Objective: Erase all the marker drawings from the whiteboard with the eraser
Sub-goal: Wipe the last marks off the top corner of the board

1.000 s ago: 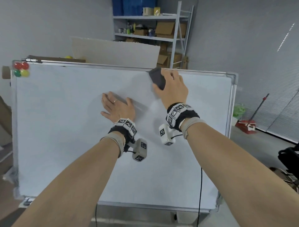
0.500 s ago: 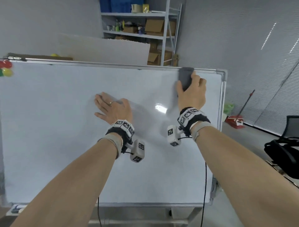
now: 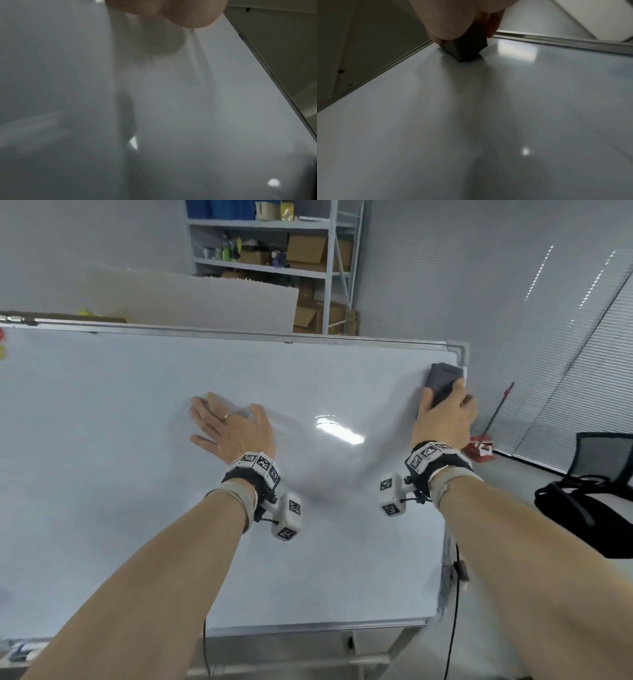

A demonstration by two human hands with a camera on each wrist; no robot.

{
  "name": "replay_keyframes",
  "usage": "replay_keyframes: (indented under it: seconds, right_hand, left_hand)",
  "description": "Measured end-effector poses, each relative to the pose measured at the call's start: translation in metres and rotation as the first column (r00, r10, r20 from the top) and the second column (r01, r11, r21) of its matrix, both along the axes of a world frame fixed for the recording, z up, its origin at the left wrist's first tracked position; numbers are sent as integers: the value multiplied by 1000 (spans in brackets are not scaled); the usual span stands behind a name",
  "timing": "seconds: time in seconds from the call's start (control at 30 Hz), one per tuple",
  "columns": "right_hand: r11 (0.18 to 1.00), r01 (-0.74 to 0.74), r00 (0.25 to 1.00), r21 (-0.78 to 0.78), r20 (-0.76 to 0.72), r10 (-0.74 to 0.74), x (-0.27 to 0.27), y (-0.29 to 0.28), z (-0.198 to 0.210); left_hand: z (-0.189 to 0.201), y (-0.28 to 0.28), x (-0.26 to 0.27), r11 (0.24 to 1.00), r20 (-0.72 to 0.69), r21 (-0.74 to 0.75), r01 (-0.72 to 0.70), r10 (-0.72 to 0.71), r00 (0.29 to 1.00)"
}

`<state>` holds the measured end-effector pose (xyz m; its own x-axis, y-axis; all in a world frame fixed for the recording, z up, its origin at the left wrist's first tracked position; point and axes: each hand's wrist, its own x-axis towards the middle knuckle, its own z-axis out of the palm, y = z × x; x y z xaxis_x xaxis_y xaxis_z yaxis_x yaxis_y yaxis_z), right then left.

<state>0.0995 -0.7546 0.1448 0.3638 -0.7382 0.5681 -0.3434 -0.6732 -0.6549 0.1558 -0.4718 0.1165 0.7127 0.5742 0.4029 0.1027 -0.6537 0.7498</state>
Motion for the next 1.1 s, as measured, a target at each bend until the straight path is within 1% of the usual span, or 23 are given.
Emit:
replay_keyframes:
  seconds: [0.07, 0.13, 0.2, 0.27, 0.33, 0.43, 0.5, 0.6, 0.7, 0.87, 0.97, 1.1]
  right_hand:
    - [999, 34, 999, 37, -14, -34, 0, -7, -2]
    - [1000, 21, 999, 7, 29, -21, 5, 8, -2]
    - [997, -60, 994, -44, 90, 64, 15, 37, -1]
    - [971, -199, 970, -131, 118, 215, 24, 80, -2]
    - [918, -333, 927, -215, 104, 361, 29, 128, -6]
    - [806, -503, 841, -311, 40, 540, 33, 197, -23]
    - [724, -583, 783, -368, -15, 622, 34, 236, -39]
    - [608, -676, 699, -415, -102, 707, 32, 285, -58]
    - [524, -734, 639, -432, -177, 749, 26, 329, -73]
    - [371, -820, 543, -435, -389, 744, 14, 393, -102]
    - [291, -865, 475, -408, -479, 739, 4, 420, -118]
    - [225, -906, 395, -358, -526, 753, -7, 447, -132]
  left_hand:
    - [1, 1, 0, 1000, -8, -10, -4, 4, 1000]
    - [3, 9, 0, 1000, -24, -20, -12, 12, 1000]
    - [3, 22, -1, 999, -24, -34, -7, 7, 1000]
    - [1, 38, -5, 998, 6, -58, 2, -2, 1000]
    - [-4, 58, -9, 996, 28, -87, -8, 10, 1000]
    - [-18, 98, -18, 988, -25, -144, -47, 44, 999]
    - [-31, 133, -26, 983, -71, -166, -81, 70, 995]
    - [-52, 188, -41, 976, -168, -186, -109, 78, 983]
    - [-73, 235, -58, 966, -265, -234, -112, 47, 963]
    - [-111, 285, -76, 932, -330, -361, -40, -88, 940]
    - [-124, 316, -89, 905, -358, -419, -80, -83, 930]
    - [-134, 350, -101, 875, -382, -457, -164, -27, 924]
